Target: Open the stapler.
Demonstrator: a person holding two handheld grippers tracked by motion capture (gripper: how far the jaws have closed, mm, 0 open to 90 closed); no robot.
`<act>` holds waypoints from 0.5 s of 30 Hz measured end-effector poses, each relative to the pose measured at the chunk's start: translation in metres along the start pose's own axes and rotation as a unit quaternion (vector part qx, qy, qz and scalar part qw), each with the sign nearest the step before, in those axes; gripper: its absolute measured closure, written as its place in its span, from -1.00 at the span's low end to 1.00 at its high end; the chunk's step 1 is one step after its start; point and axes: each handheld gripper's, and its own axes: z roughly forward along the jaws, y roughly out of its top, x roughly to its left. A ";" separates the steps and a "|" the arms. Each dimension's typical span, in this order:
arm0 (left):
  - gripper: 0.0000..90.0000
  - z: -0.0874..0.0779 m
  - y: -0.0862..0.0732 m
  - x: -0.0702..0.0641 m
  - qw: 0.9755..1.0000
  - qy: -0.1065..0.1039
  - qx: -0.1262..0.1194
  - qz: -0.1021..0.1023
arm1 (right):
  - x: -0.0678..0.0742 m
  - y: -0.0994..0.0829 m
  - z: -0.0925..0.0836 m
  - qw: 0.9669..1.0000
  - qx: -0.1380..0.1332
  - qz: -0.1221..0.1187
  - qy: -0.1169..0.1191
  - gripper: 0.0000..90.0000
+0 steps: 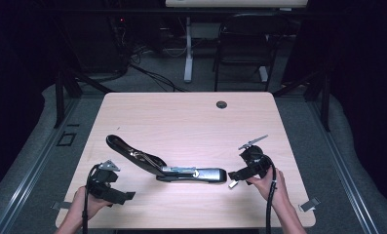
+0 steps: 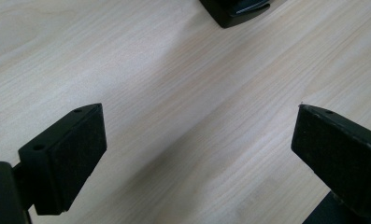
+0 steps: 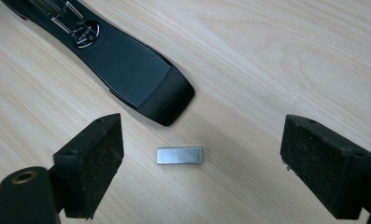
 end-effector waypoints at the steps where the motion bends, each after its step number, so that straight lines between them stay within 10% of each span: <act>1: -0.92 0.000 0.000 0.000 1.000 0.001 -0.001 0.000 | -0.001 0.000 -0.002 1.000 -0.004 0.006 0.000 -0.75; 15: -0.94 -0.003 0.000 0.002 1.000 0.007 -0.003 0.000 | 0.001 -0.005 0.003 0.999 0.036 0.018 -0.005 -0.61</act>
